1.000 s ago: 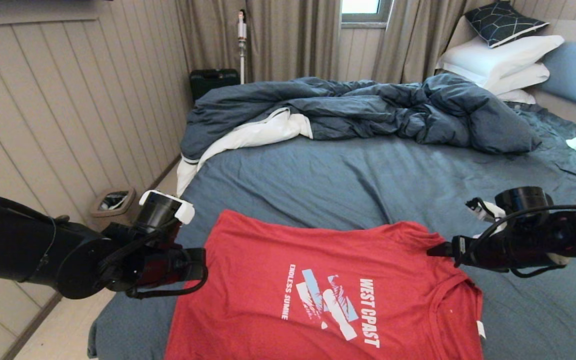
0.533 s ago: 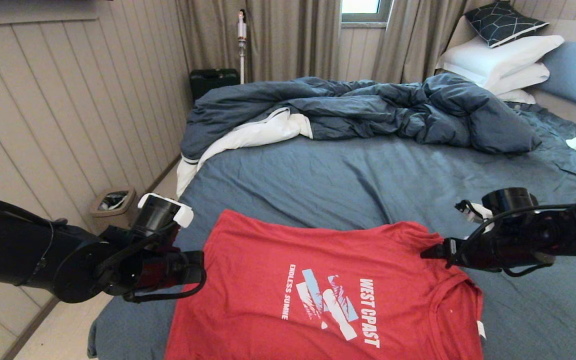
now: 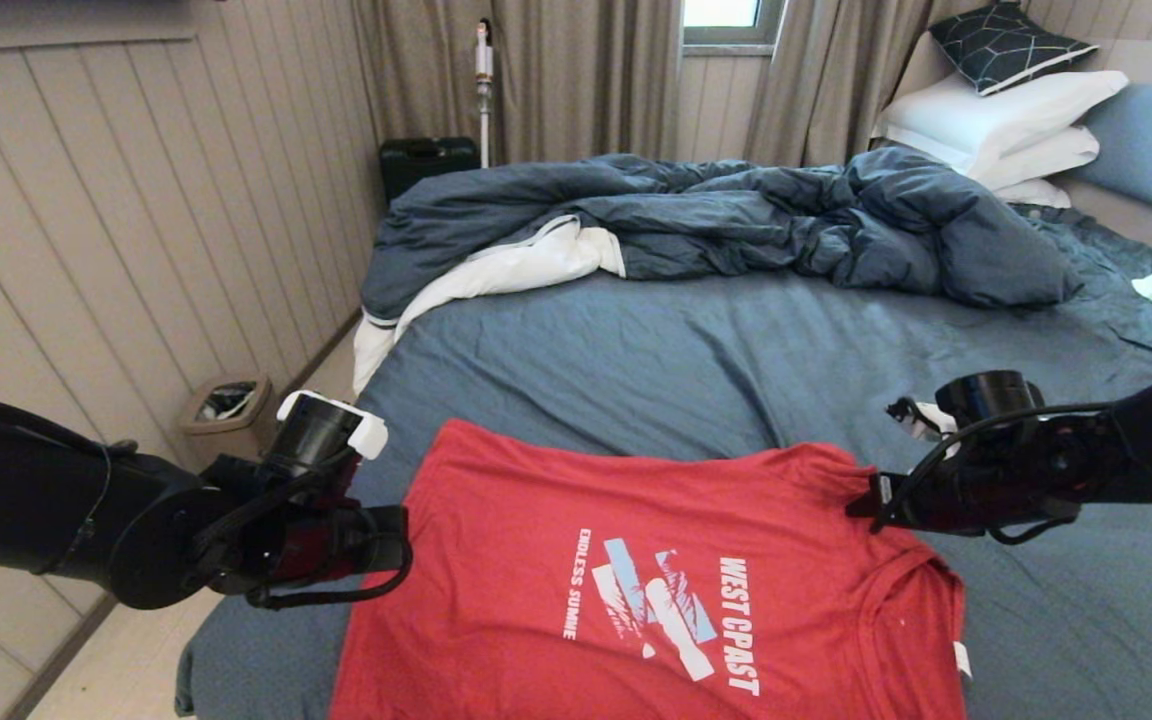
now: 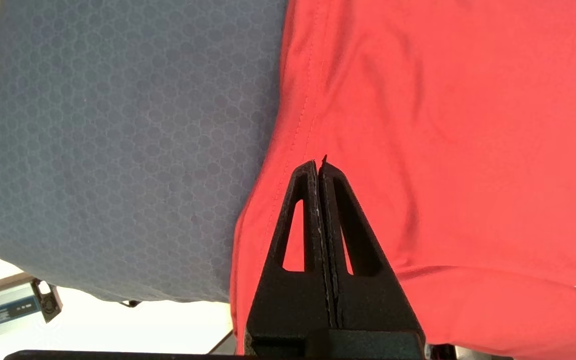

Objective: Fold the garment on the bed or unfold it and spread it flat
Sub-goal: Unford the red T-shirt

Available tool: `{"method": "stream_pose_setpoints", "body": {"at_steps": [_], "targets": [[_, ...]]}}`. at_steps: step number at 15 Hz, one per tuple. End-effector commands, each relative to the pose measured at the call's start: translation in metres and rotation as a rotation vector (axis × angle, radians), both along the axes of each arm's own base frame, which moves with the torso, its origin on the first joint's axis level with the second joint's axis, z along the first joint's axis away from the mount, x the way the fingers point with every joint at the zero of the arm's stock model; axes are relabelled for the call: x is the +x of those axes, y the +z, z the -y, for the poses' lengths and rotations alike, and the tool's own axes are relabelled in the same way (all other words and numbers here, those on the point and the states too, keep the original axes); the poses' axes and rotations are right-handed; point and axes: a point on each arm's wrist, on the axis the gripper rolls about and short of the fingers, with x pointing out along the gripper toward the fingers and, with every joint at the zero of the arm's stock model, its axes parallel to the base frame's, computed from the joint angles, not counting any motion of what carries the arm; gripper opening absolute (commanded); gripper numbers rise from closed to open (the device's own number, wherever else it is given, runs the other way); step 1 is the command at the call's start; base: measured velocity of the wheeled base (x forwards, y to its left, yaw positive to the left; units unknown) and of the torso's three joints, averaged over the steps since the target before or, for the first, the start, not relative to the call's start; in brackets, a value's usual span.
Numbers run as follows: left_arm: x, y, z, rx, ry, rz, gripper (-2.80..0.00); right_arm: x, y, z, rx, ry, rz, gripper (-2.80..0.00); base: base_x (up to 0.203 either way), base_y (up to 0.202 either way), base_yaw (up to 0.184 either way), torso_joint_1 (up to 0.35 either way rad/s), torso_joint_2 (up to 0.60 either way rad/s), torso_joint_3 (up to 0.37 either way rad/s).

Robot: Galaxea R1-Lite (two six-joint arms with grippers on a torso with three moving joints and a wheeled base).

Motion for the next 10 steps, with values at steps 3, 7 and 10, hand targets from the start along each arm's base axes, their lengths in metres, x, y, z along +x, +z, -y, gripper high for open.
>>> {"method": "stream_pose_setpoints", "body": {"at_steps": [3,7,10], "targets": [[-0.001,-0.003,0.000,0.001,0.005,-0.008,-2.80,0.015,0.005,0.002,-0.005,-0.004,0.040,-2.80,0.000,0.000,0.000,0.000,0.00,0.000],[-0.002,-0.003,-0.001,-0.005,0.005,0.003,-2.80,0.047,0.023,0.008,-0.073,-0.065,0.106,-2.80,0.000,0.000,0.000,0.000,0.00,0.000],[-0.002,-0.003,-0.001,-0.004,0.005,0.003,-2.80,0.075,0.034,0.014,-0.141,-0.129,0.163,-2.80,0.000,0.000,0.000,0.000,0.00,0.000]]}}
